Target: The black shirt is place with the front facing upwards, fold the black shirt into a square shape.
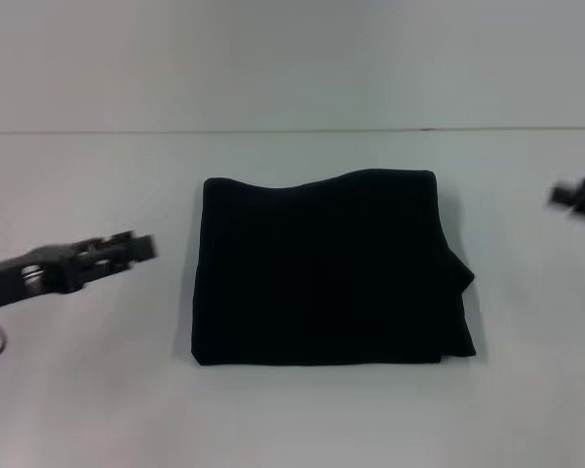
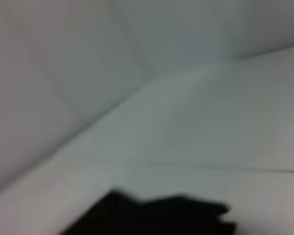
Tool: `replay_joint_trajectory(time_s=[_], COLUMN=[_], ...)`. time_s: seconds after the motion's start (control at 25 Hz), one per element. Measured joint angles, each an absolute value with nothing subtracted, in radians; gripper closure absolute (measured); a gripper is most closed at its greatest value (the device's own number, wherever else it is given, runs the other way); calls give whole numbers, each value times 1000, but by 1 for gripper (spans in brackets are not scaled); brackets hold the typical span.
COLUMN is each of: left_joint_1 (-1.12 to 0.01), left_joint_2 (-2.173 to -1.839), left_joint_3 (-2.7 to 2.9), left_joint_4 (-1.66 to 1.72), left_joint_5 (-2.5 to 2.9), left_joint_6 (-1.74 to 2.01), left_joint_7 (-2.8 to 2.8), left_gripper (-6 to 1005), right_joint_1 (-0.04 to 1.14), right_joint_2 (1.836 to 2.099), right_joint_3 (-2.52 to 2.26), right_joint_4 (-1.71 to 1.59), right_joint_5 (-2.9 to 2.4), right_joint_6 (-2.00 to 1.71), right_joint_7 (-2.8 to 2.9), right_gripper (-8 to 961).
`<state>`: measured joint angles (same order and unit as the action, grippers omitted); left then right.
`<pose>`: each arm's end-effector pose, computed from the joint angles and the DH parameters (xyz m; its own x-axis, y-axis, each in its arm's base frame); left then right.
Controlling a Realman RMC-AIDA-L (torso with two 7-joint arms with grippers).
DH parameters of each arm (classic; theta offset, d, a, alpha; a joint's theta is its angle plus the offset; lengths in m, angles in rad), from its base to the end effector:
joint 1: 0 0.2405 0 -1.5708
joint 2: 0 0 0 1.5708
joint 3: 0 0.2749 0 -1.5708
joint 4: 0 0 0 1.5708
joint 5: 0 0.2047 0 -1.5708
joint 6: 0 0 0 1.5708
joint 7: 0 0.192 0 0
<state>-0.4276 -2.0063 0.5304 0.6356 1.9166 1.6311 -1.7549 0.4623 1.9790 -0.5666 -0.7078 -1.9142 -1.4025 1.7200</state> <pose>-0.2949 0.3400 0.0088 0.4164 0.6084 0.6757 0.8011 -0.5969 0.0438 0.3130 0.3873 0.0374 0.5370 -0.5094 -0.6724 -0.8047 -0.5485 -0.2270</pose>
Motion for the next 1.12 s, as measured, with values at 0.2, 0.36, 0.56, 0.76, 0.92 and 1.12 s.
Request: replay_joint_trajectory(time_s=[0.2, 0.36, 0.56, 0.76, 0.92, 1.12], left_joint_1=[-542, -592, -604, -606, -614, -623], left_joint_2=[-2011, -2033, -2074, -2107, -2109, -2105], left_joint_3=[673, 751, 803, 822, 830, 837], left_joint_4=[638, 646, 653, 654, 656, 657], left_joint_5=[1962, 1967, 1968, 1968, 1968, 1972], left_joint_6=[1480, 1415, 1356, 1335, 1327, 1310], left_joint_7=[-1670, -1656, -1583, -1534, -1540, -1573], left_gripper=[449, 290, 121, 47, 47, 47], right_joint_1=[518, 555, 578, 582, 583, 587], right_joint_2=[2040, 2079, 2090, 2092, 2092, 2092], right_joint_3=[-680, -753, -801, -810, -813, -831], right_joint_4=[-742, -769, -752, -723, -709, -706], right_joint_5=[-1993, -2043, -2056, -2039, -2015, -2016], right_joint_6=[-1409, -1401, -1364, -1326, -1316, -1316], right_joint_7=[1540, 1500, 1476, 1475, 1468, 1468], right_gripper=[159, 160, 160, 160, 161, 161])
